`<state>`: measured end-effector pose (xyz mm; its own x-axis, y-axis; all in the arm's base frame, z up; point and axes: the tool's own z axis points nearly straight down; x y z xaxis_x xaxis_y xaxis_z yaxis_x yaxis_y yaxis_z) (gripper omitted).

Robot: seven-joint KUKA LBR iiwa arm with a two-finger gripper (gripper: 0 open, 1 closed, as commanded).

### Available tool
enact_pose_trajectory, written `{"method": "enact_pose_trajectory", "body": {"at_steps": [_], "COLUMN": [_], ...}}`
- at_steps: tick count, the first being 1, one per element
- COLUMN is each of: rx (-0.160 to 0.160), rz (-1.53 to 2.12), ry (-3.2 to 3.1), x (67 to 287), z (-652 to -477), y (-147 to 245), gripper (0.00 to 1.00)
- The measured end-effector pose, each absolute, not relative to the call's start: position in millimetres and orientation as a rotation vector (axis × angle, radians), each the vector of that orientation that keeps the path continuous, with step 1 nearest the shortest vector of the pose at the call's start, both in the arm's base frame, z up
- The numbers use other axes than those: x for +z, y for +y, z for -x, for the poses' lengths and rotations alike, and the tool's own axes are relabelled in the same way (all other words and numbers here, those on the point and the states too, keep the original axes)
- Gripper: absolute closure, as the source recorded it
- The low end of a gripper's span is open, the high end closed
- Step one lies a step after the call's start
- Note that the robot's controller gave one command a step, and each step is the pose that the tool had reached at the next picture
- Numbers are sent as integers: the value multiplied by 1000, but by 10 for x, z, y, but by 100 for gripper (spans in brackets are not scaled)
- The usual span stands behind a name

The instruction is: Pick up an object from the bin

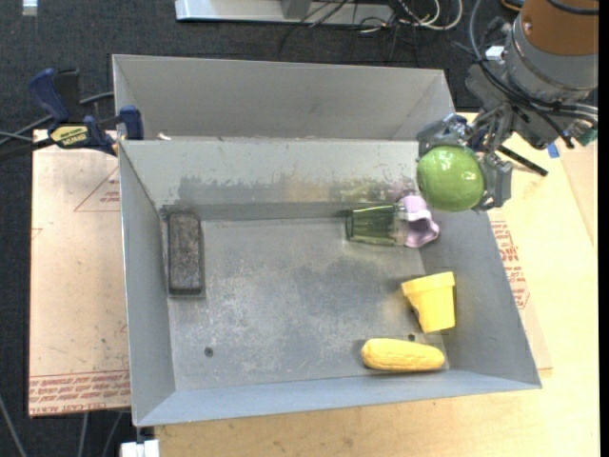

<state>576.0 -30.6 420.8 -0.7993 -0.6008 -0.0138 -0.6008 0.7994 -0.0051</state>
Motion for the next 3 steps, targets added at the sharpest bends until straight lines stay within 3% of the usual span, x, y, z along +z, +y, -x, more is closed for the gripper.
{"method": "enact_pose_trajectory", "body": {"at_steps": [1,2,3], "rx": [13,-11,12], "rz": [1205,1208,1107], "ry": [2905,2878,2931], "x": [4111,4253,4393], "z": [-5424,-5629,-5596], "y": [-522,-208,9], "gripper": [0,0,0]}}
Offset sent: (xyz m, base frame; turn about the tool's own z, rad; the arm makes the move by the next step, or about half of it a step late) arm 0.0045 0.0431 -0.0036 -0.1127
